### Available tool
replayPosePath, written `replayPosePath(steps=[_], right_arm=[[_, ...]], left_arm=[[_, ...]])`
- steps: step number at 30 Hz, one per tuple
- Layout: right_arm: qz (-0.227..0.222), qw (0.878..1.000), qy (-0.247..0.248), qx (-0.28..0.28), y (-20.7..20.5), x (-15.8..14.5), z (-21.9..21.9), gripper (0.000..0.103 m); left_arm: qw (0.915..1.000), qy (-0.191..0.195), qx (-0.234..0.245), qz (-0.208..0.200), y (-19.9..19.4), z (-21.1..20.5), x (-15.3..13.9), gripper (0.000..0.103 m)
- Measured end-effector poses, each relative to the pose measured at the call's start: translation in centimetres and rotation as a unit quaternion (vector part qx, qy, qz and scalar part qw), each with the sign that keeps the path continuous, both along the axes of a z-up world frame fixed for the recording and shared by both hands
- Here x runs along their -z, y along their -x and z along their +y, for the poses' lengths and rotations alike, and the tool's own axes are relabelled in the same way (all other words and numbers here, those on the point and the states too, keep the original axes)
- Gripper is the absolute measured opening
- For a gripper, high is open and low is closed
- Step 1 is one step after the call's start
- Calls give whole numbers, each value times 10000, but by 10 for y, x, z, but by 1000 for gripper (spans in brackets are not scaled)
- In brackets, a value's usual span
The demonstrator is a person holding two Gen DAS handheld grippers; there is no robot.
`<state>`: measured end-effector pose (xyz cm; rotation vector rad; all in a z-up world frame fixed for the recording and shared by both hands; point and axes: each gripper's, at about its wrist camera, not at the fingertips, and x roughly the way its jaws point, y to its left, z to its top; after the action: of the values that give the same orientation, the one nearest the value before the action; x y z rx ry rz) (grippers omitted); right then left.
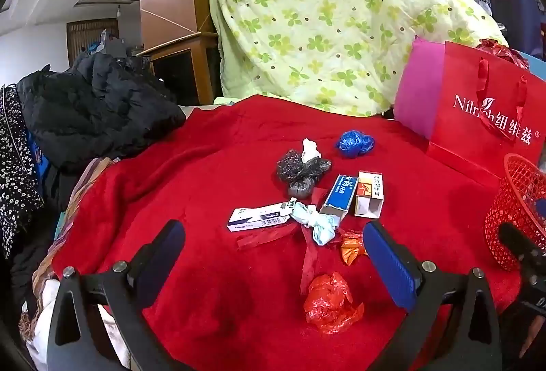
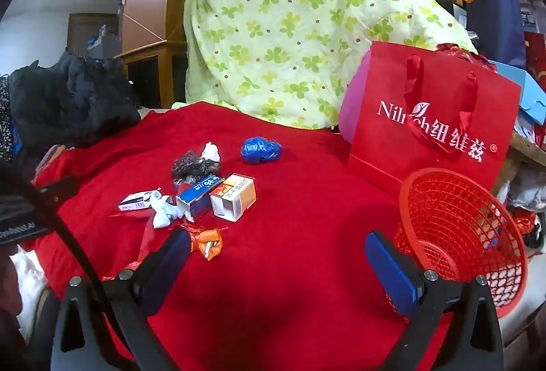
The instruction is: Collect trash
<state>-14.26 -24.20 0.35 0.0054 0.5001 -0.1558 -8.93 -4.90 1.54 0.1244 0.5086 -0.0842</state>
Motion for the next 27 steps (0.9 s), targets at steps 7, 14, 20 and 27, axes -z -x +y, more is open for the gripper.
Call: replayPosePath(steps=[7, 14, 20, 27], right_arm=[[70, 9999, -122, -47, 7, -22, 1, 103], [-7, 9999, -36, -110, 9, -31, 7, 103], [-1, 9999, -3, -161, 8, -29, 10, 103], [213, 9996, 141, -134, 3, -27, 15, 103]], left_arm=[[9999, 14, 2, -111, 5, 4, -6, 103], [9999, 23, -2, -135, 6, 6, -7, 103], [9999, 34, -1, -103, 5, 7, -6, 103], [10000, 38, 11, -54, 2, 8, -4, 103]])
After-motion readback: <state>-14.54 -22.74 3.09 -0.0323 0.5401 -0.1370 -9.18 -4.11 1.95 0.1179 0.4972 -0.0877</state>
